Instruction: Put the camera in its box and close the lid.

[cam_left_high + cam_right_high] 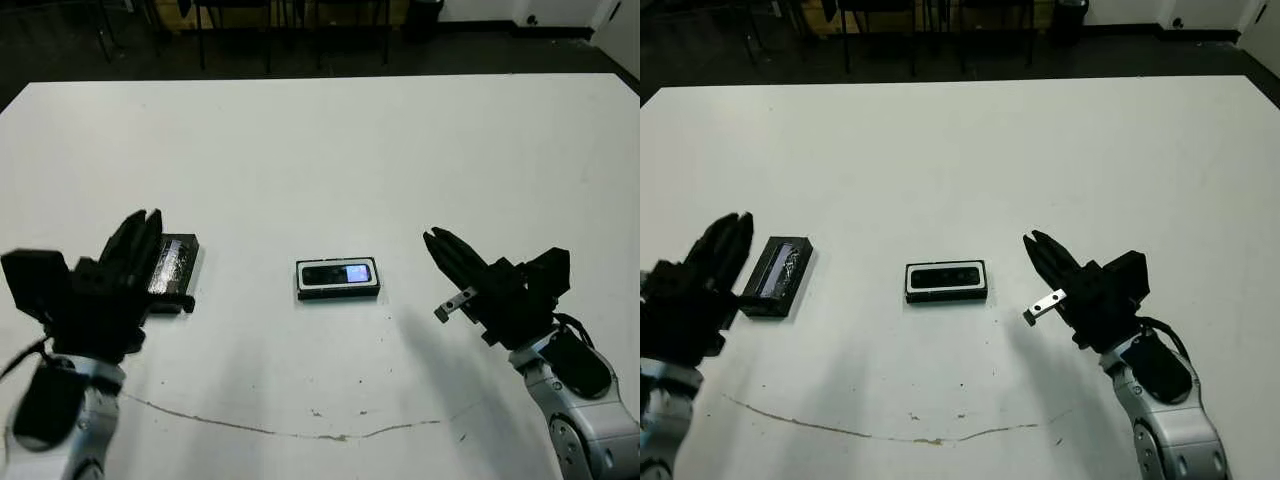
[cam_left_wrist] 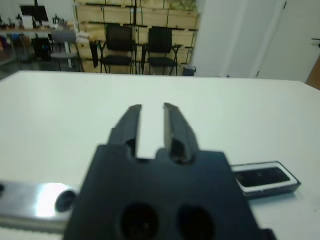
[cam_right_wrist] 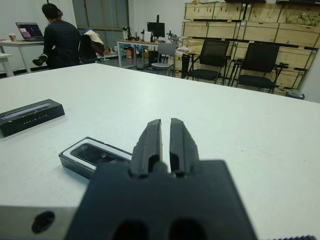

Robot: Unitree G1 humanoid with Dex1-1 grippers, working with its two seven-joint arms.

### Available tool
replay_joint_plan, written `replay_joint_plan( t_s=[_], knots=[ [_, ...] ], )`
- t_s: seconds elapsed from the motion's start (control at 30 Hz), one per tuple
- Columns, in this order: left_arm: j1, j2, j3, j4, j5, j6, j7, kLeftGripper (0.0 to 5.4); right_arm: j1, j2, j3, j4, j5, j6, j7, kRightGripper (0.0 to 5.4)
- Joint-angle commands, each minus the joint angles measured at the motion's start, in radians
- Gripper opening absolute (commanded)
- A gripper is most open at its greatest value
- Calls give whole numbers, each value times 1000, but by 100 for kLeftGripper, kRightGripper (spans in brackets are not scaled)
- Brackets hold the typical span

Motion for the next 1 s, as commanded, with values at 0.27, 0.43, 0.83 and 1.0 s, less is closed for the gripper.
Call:
replay_joint_plan(
  t_s=[0.27,0.43,0.83,1.0],
  knots=[
    [54,7,-71,132,-12,-100,32,308,28,9,15,3,9,26,-9,0],
    [41,23,-55,173,-36,-122,21,402,27,12,17,16,16,24,-4,0],
    [21,38,-42,212,7,-103,99,539,29,19,22,38,23,0,8,0],
    [24,44,-31,235,-5,-92,91,539,30,21,19,44,33,6,12,0]
  ],
)
